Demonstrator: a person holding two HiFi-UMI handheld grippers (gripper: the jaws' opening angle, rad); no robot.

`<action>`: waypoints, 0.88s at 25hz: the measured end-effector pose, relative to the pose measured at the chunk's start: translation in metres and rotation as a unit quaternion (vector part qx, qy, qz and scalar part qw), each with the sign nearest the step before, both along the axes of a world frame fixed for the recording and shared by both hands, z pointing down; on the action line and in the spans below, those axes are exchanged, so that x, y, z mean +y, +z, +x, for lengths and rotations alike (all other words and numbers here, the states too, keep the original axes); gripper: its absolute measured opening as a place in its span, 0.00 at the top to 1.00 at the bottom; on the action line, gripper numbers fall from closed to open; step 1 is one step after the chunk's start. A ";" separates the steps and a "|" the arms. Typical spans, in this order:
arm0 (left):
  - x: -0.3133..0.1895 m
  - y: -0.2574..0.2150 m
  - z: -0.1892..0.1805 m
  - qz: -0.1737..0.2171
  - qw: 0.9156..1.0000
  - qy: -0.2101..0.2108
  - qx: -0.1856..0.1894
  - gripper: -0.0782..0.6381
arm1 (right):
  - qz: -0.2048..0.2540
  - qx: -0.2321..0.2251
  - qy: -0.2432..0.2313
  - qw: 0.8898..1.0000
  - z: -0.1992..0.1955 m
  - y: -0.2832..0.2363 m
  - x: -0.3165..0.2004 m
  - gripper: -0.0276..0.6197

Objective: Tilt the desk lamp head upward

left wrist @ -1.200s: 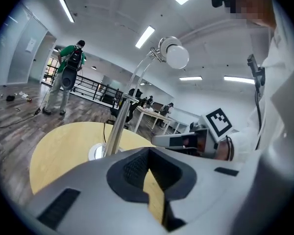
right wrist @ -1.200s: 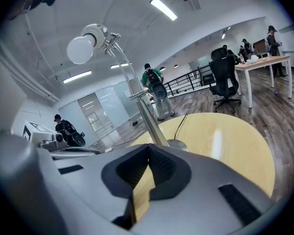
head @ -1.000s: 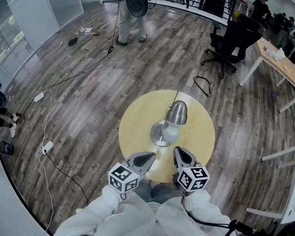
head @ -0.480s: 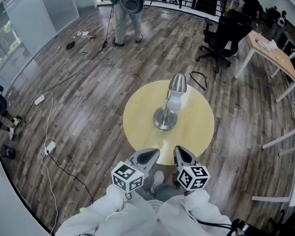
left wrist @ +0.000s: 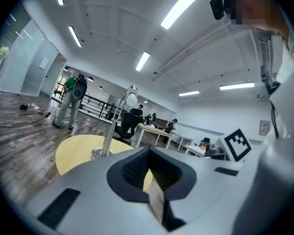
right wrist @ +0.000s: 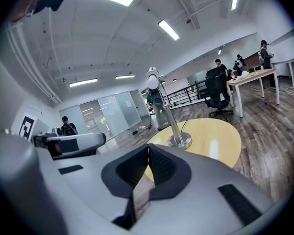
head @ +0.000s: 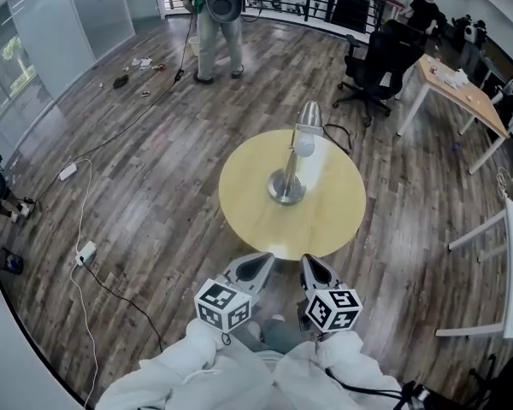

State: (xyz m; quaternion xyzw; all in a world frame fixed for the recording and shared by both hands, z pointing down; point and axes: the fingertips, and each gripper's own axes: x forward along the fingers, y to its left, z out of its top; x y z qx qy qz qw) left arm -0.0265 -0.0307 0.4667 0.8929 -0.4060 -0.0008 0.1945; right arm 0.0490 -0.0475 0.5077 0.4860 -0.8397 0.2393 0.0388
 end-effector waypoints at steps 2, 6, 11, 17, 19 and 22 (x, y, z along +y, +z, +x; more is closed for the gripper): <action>0.005 -0.001 -0.001 0.001 1.000 -0.012 -0.002 0.89 | 0.008 0.005 -0.007 1.000 -0.002 -0.004 0.005 0.94; 0.008 -0.006 -0.002 -0.004 0.999 -0.044 0.001 0.89 | 0.016 0.017 -0.019 1.000 0.002 -0.013 0.009 0.94; 0.008 -0.008 0.000 -0.004 0.999 -0.048 -0.004 0.89 | 0.020 0.016 -0.018 1.000 0.007 -0.017 0.010 0.94; 0.009 -0.009 0.000 -0.005 0.999 -0.052 -0.005 0.89 | 0.029 0.041 -0.026 0.998 0.005 -0.016 0.011 0.94; 0.009 -0.008 0.002 -0.007 0.999 -0.051 -0.004 0.89 | 0.029 0.041 -0.030 0.998 0.003 -0.015 0.012 0.94; 0.011 -0.008 0.005 -0.007 0.999 -0.049 -0.004 0.89 | 0.030 0.038 -0.034 0.998 0.001 -0.016 0.015 0.94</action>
